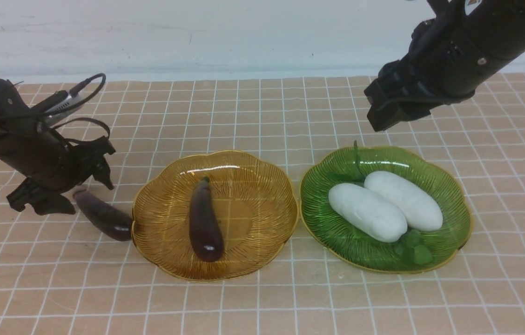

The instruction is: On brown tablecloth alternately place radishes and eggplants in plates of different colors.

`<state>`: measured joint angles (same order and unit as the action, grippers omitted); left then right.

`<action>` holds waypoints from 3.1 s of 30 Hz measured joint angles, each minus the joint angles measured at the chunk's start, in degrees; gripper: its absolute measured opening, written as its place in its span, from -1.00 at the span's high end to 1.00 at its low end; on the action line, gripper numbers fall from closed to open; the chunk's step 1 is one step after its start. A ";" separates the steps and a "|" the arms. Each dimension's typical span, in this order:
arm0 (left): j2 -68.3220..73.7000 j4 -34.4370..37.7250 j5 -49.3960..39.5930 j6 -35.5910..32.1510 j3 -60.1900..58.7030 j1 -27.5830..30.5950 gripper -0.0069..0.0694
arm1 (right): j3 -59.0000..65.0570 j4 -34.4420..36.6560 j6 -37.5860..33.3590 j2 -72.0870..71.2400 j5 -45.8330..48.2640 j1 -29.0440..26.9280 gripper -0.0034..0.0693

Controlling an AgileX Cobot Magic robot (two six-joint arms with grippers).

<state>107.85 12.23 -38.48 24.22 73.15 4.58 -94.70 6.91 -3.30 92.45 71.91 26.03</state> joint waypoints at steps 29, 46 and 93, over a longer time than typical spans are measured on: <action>5.40 0.37 -21.22 -7.54 20.11 -13.86 0.17 | 0.07 1.82 -0.42 0.05 0.00 0.00 0.06; 8.39 -12.23 -20.90 -9.76 20.11 -21.41 -0.68 | 37.34 -8.90 9.25 -49.46 -7.28 0.00 0.91; 2.86 -14.18 -31.70 -15.16 28.13 -21.41 0.83 | 90.75 -11.19 10.94 -89.00 -52.01 -16.48 0.93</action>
<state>110.71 -1.95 -70.18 9.06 101.28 -16.82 -3.95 -4.28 7.63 3.45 19.89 9.54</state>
